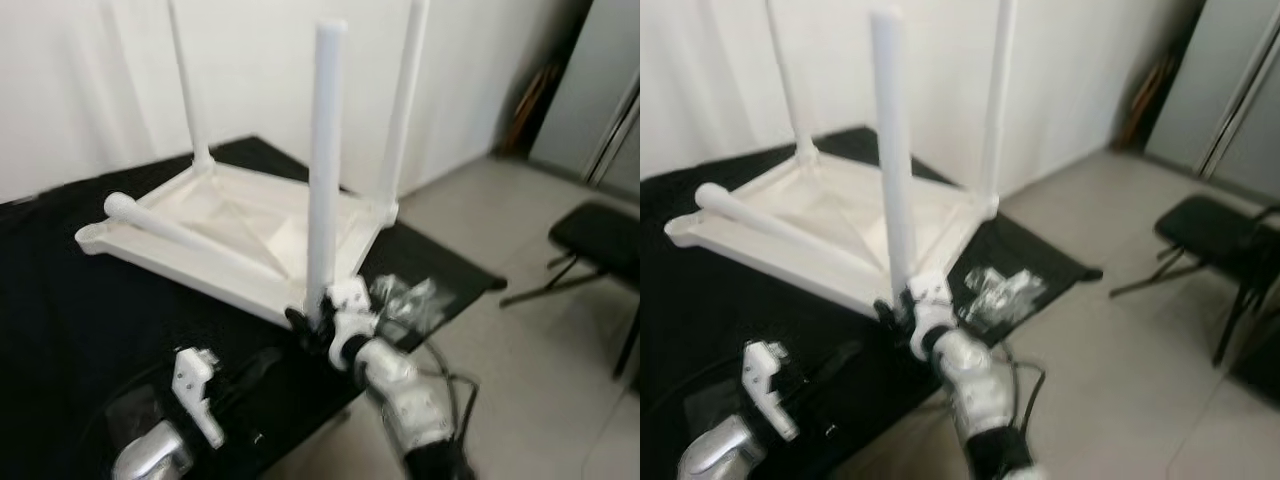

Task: Building children table

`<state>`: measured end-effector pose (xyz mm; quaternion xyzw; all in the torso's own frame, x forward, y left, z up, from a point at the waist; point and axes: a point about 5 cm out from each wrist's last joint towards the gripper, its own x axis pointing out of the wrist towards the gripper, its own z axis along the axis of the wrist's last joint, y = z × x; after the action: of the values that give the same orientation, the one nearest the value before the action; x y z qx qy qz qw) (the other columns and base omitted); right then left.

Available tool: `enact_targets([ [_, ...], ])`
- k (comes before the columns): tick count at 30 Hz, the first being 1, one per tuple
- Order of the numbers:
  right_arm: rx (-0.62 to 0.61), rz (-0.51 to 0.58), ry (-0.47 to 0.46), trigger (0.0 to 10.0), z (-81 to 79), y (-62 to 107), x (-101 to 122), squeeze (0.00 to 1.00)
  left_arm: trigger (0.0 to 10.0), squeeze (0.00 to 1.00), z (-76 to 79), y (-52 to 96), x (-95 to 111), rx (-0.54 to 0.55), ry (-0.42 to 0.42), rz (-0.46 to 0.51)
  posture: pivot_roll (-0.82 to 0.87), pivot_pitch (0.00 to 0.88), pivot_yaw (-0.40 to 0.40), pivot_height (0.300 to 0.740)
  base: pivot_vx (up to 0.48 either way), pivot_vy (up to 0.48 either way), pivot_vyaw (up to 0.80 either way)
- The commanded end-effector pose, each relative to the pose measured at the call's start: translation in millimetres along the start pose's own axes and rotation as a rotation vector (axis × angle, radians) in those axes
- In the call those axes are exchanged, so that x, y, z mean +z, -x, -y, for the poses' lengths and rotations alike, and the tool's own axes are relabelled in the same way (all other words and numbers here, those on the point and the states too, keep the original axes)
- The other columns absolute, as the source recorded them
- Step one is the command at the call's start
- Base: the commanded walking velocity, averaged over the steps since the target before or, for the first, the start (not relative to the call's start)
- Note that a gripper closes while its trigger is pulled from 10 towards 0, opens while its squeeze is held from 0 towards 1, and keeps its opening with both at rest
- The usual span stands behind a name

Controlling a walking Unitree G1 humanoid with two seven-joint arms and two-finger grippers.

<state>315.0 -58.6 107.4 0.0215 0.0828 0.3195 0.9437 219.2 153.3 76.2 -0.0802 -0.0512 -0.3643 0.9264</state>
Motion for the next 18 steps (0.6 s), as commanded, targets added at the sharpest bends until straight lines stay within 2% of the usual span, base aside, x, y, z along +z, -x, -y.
enact_targets([
  [1,0.058,0.032,0.003,10.0,-3.5,-2.1,10,1.00,10.0,0.00,-1.5,2.9,-3,0.002,0.010,-0.017,0.03,0.000,-0.012,0.740,0.000,0.000,0.00],
  [2,0.135,0.024,0.040,10.0,-0.1,-1.7,15,0.86,10.0,0.00,-1.7,2.4,-3,0.002,0.010,-0.017,0.03,0.000,-0.016,0.740,0.000,0.000,0.00],
  [3,0.188,0.014,0.066,10.0,2.4,-1.2,19,0.86,10.0,0.00,-1.9,2.0,-3,0.002,0.011,-0.017,0.03,0.000,-0.016,0.740,0.000,0.000,0.00],
  [4,0.287,-0.007,0.121,10.0,9.3,0.2,23,0.00,10.0,0.00,-2.2,1.6,-3,0.004,0.010,-0.015,0.04,0.000,-0.025,0.740,0.000,0.000,0.00],
  [5,0.287,-0.007,0.121,10.0,9.3,0.2,23,0.00,10.0,0.00,-2.2,1.6,-3,0.004,0.010,-0.015,0.04,0.000,-0.025,0.740,0.000,0.000,0.00],
  [6,0.351,-0.023,0.157,10.0,14.5,1.7,27,0.00,10.0,0.00,-2.3,1.3,-4,0.005,0.009,-0.013,0.04,0.000,-0.026,0.740,0.000,0.000,0.00],
  [7,0.351,-0.023,0.157,10.0,14.5,1.7,27,0.00,10.0,0.00,-2.3,1.3,-4,0.005,0.009,-0.013,0.04,0.000,-0.026,0.740,0.000,0.000,0.00],
  [8,0.402,-0.039,0.187,10.0,19.7,2.4,30,0.00,10.0,0.00,-2.4,1.1,-3,0.007,0.007,-0.012,0.05,0.000,-0.030,0.740,0.000,0.000,0.00],
  [10,0.402,-0.039,0.187,10.0,19.7,2.4,30,0.00,10.0,0.00,-2.4,1.1,-3,0.007,0.007,-0.012,0.05,0.000,-0.030,0.740,0.000,0.000,0.00],
  [11,0.483,-0.058,0.219,10.0,34.4,1.0,41,0.00,10.0,0.00,-2.5,1.0,-3,0.011,0.002,-0.009,0.05,0.000,-0.033,0.740,0.000,0.000,0.00],
  [12,0.505,-0.059,0.218,10.0,38.9,0.4,46,0.00,10.0,0.00,-2.5,1.1,-3,0.012,0.001,-0.009,0.05,0.000,-0.033,0.740,0.000,0.000,0.00],
  [16,0.519,-0.057,0.211,10.0,41.7,-0.1,50,0.00,10.0,0.00,-2.5,1.1,-3,0.013,0.000,-0.008,0.05,0.000,-0.033,0.740,0.000,0.000,0.00],
  [17,0.527,-0.052,0.213,0.0,46.3,-1.5,55,0.00,10.0,0.00,-2.2,1.4,-3,0.012,-0.001,-0.009,0.07,0.000,-0.037,0.740,0.000,0.000,0.00],
  [18,0.537,-0.049,0.216,0.0,50.1,-2.5,60,0.00,10.0,0.00,-1.9,1.7,-3,0.011,-0.003,-0.011,0.07,0.000,-0.039,0.740,0.000,0.000,0.00],
])
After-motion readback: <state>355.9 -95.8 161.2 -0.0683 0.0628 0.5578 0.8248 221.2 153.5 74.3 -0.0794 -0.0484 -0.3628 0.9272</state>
